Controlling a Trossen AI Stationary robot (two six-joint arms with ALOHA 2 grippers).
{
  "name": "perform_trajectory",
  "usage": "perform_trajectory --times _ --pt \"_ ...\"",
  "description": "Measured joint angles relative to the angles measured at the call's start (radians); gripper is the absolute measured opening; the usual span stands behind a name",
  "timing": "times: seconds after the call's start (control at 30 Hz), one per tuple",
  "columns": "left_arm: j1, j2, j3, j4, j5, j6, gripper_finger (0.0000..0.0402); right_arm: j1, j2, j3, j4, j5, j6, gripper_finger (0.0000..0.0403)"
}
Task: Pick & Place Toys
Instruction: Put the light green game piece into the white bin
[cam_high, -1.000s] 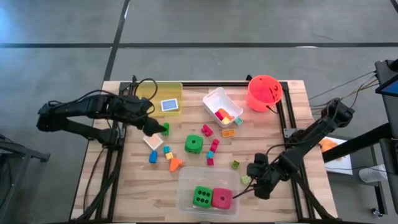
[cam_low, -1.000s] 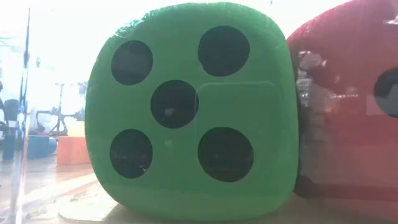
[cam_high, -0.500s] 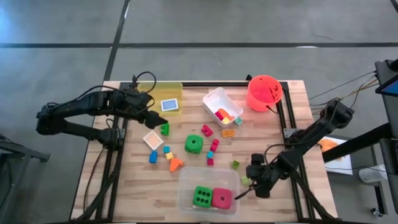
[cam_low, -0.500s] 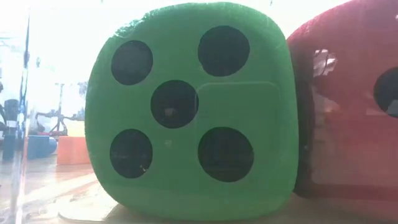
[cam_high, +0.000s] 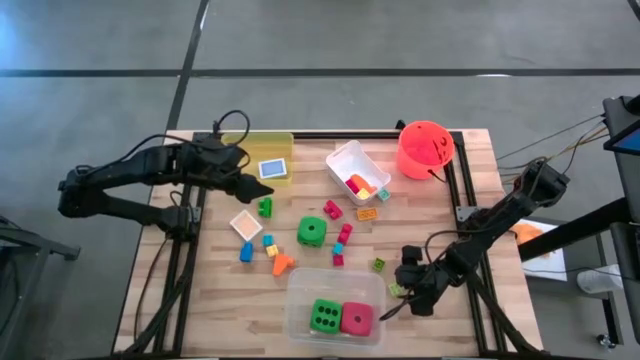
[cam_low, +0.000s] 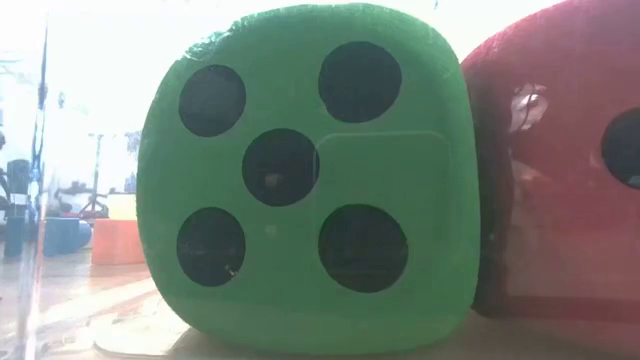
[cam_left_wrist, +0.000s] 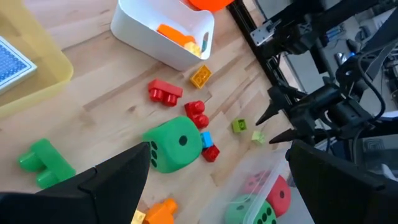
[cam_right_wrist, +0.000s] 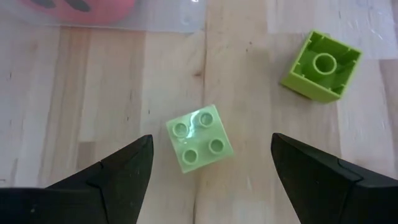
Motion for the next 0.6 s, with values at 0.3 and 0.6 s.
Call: perform_trajectory --times 0.3,0.6 --pt "0.000 0.052 0.000 0.003 0.003 0.001 0.0369 -0.007 0.000 -0.043 0.040 -0.001 -0.021 0.0317" --pt "0.000 0.079 0.000 0.015 0.038 0.005 0.0369 -0.010 0.015 -0.074 0.139 -0.018 -0.068 0.0317"
